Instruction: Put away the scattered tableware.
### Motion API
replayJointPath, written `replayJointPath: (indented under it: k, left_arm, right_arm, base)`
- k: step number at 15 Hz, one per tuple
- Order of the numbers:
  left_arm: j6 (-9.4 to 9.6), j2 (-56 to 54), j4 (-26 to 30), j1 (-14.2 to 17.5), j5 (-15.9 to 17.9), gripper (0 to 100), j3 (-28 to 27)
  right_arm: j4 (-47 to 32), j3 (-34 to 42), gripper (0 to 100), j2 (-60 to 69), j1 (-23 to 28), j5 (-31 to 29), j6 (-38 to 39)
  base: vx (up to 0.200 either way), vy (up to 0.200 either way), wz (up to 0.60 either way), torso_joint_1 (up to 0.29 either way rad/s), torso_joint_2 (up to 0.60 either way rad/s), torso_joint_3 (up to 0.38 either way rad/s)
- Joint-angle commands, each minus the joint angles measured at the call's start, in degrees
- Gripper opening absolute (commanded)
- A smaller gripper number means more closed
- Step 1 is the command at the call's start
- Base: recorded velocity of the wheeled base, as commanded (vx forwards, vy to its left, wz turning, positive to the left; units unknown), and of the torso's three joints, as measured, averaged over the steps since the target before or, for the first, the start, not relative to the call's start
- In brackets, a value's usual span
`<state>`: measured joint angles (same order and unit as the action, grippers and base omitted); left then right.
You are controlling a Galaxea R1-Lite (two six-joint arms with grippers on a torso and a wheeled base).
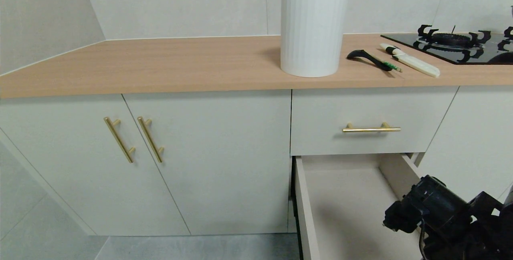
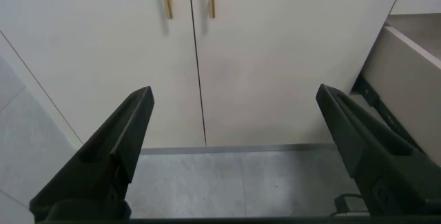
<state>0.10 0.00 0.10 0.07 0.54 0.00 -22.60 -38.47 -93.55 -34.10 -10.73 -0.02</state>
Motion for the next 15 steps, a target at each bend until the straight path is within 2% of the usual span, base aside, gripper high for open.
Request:
replayJointPath:
  k: [1,7,10,11,15]
  left_arm:
    - [-0.01,0.0,0.0,0.0,0.0,100,0.0]
    - [-0.01,0.0,0.0,0.0,0.0,100,0.0]
    - [-0.01,0.1,0.0,0.0,0.0,100,0.0]
    - [-0.01,0.0,0.0,0.0,0.0,100,0.0]
    - [-0.01,0.1,0.0,0.0,0.0,100,0.0]
  right_arm:
    - [0.0,0.1,100,0.3,-0.2,-0.2,-0.2]
    - [1.9,-2.5,100,0.3,0.0,-0.3,2.0]
    - [10.7,-2.6,100,0.5,1.2,-0.3,6.4]
    - [16.0,-1.8,100,1.4,2.2,-0.3,6.5]
    - [26.5,0.6,100,2.1,3.6,-0.4,6.5]
  base:
    - [0.0,0.0,0.0,0.0,0.0,0.0]
    - [0.0,0.0,0.0,0.0,0.0,0.0]
    - [0.0,0.0,0.0,0.0,0.0,0.0]
    - [0.0,0.0,0.0,0.0,0.0,0.0]
    - [0.0,0.0,0.0,0.0,0.0,0.0]
